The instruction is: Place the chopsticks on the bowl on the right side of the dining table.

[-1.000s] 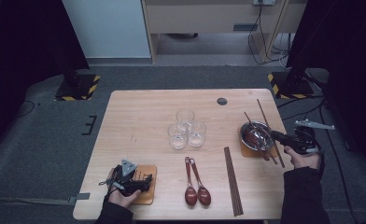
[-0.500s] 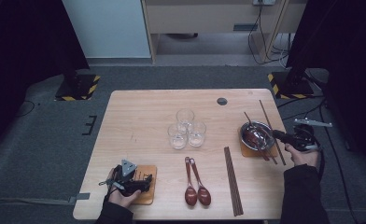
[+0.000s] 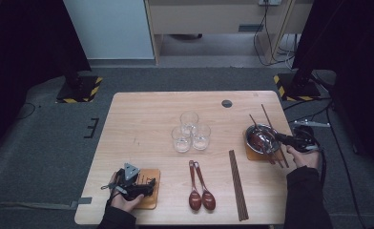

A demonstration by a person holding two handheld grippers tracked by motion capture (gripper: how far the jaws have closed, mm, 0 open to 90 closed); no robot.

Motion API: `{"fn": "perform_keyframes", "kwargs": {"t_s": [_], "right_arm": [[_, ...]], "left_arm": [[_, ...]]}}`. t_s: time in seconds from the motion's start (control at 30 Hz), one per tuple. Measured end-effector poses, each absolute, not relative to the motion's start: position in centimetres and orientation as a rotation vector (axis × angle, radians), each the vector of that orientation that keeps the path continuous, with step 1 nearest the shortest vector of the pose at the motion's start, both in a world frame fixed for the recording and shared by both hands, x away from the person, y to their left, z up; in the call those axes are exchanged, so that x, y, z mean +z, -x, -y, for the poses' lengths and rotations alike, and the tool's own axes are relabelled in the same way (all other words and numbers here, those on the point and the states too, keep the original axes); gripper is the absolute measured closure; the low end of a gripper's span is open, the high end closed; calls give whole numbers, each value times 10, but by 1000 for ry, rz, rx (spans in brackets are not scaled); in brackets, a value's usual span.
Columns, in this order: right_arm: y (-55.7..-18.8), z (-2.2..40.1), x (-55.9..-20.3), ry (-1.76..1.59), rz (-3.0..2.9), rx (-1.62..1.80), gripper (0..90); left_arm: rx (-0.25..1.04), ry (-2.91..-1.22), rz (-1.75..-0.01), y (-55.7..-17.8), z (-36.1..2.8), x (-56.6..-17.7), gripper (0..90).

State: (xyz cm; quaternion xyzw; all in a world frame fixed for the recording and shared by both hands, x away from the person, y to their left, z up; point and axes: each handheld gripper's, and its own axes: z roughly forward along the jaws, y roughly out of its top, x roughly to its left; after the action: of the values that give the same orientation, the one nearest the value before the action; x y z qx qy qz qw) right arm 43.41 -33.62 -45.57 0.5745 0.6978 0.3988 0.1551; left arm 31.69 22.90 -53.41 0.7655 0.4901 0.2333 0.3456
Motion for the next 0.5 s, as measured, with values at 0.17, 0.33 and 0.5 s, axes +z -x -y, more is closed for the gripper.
{"fn": "perform_keyframes", "kwargs": {"t_s": [0.17,0.33,0.5], "right_arm": [[-439,335,-460,-1643,-2015,1123,851],[-441,333,-464,-1649,-2034,1094,850],[-443,331,-467,-1650,-2044,1072,850]], "left_arm": [[605,-1987,-1272,-317,-229,-534,5],[604,-1987,-1271,-317,-229,-534,5],[605,-1987,-1271,-317,-229,-534,5]]}}
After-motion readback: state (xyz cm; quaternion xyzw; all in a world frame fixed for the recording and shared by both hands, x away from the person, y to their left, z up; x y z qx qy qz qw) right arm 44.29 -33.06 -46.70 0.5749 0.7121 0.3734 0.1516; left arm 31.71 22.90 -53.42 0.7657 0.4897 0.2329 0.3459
